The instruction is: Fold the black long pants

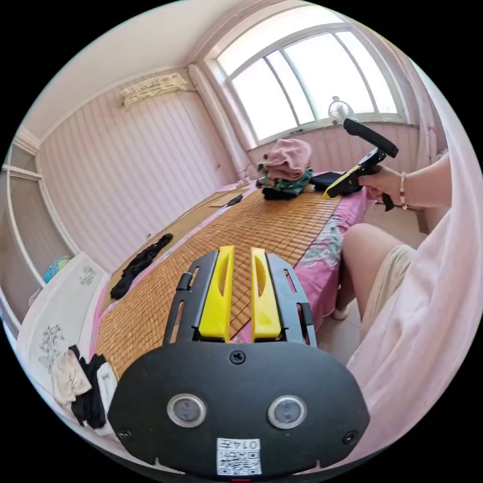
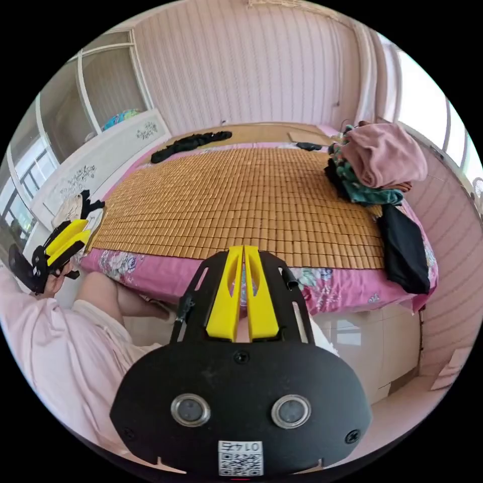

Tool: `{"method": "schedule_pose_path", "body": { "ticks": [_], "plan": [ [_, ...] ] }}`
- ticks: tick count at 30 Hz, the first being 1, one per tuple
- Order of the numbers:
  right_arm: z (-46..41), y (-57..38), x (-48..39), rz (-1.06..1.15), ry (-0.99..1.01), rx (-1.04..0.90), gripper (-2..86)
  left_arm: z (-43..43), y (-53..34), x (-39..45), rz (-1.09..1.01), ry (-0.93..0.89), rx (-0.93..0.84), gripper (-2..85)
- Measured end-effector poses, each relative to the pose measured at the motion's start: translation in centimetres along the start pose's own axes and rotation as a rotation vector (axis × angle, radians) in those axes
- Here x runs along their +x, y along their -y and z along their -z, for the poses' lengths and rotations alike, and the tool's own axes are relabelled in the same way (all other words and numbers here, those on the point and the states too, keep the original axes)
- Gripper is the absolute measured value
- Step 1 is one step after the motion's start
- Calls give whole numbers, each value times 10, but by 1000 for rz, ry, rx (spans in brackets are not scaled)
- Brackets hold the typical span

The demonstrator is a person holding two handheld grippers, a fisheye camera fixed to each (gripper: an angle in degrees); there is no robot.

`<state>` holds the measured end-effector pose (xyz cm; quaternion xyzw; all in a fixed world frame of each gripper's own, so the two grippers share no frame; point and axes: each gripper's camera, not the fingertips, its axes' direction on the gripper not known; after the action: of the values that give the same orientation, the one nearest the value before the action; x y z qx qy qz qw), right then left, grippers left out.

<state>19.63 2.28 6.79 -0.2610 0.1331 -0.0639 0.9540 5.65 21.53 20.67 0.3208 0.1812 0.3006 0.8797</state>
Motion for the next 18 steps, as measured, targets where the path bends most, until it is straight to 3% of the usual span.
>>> {"method": "schedule_pose_path", "body": {
  "ticks": [6,11,18],
  "plan": [
    [-5,-94,126,-276,11,-46,58,-62,79,90,-91,-308,162,103],
    [-26,-106,212,-266,-206,-52,80,-154,136,134,-25,-420,83,110],
    [-62,-78,312,-268,-212,75,129,-287,183,203,-46,-563,-86,129]
  ]
}}
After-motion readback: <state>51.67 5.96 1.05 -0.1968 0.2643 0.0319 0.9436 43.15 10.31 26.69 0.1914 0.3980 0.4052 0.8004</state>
